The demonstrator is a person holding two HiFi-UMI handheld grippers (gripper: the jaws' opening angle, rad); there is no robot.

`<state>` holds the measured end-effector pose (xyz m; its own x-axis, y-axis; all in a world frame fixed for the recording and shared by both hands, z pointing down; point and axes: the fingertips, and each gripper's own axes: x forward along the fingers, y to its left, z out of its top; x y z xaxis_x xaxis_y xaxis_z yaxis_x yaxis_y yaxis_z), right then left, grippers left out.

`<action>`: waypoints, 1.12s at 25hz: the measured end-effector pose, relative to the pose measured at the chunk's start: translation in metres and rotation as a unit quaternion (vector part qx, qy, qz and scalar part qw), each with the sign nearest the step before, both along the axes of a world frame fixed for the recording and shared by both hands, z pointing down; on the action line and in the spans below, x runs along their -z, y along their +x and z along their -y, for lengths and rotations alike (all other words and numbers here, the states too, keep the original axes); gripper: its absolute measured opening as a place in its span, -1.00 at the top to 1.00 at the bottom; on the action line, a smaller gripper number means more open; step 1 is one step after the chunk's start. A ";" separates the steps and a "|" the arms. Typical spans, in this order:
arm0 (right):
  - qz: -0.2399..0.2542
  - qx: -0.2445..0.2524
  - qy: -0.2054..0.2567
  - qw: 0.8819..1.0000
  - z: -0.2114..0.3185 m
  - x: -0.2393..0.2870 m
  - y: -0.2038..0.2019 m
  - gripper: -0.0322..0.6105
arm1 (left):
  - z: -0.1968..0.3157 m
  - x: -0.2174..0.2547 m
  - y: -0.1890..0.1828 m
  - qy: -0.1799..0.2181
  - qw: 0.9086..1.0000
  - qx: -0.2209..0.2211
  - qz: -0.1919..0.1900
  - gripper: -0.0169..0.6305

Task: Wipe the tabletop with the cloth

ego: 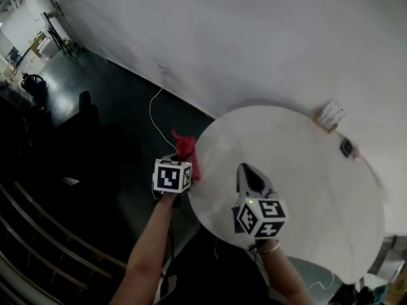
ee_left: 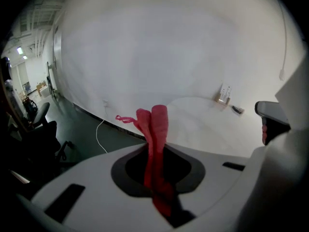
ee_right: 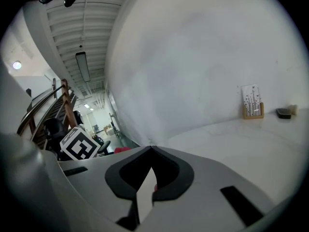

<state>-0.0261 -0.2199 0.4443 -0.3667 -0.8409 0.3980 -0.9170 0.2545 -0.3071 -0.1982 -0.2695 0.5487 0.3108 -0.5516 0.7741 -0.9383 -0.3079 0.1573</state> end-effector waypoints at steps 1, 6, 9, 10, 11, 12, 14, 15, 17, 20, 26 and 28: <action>-0.001 0.001 0.003 1.000 -0.001 0.003 0.000 0.89 | -0.002 0.002 -0.005 0.002 1.000 0.007 0.002 0.83; -0.006 0.003 0.018 1.000 -0.012 0.014 0.006 0.89 | -0.010 0.019 -0.023 0.035 0.999 0.034 0.002 0.83; -0.008 0.003 0.029 1.000 -0.018 0.022 0.012 0.89 | -0.016 0.038 -0.024 0.070 0.997 0.040 0.004 0.83; -0.010 0.002 0.034 0.999 -0.020 0.025 0.015 0.89 | -0.018 0.047 -0.023 0.084 0.996 0.041 0.007 0.82; -0.013 0.000 0.039 0.999 -0.023 0.028 0.017 0.89 | -0.020 0.056 -0.021 0.098 0.994 0.043 0.008 0.82; -0.016 -0.001 0.044 0.999 -0.025 0.031 0.019 0.89 | -0.022 0.064 -0.018 0.110 0.993 0.045 0.007 0.82; -0.016 -0.002 0.051 0.999 -0.031 0.037 0.024 0.89 | -0.026 0.080 -0.011 0.131 0.990 0.047 -0.001 0.82; -0.015 -0.003 0.054 0.998 -0.033 0.039 0.027 0.89 | -0.027 0.087 -0.007 0.141 0.989 0.046 -0.005 0.82; -0.013 -0.007 0.058 0.998 -0.038 0.043 0.032 0.89 | -0.031 0.102 0.002 0.160 0.986 0.043 -0.013 0.83; -0.012 -0.012 0.064 0.998 -0.045 0.047 0.040 0.89 | -0.039 0.120 0.016 0.184 0.982 0.036 -0.025 0.82; -0.013 -0.024 0.082 0.996 -0.058 0.062 0.058 0.89 | -0.059 0.147 0.047 0.218 0.975 0.002 -0.041 0.83; -0.013 -0.030 0.089 0.995 -0.060 0.067 0.066 0.89 | -0.064 0.153 0.060 0.228 0.972 -0.010 -0.047 0.82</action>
<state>0.0402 -0.1599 0.3775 -0.3054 -0.9192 0.2487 -0.9392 0.2477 -0.2378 -0.1378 -0.2054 0.3953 0.3819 -0.8244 0.4177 -0.9198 -0.3832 0.0846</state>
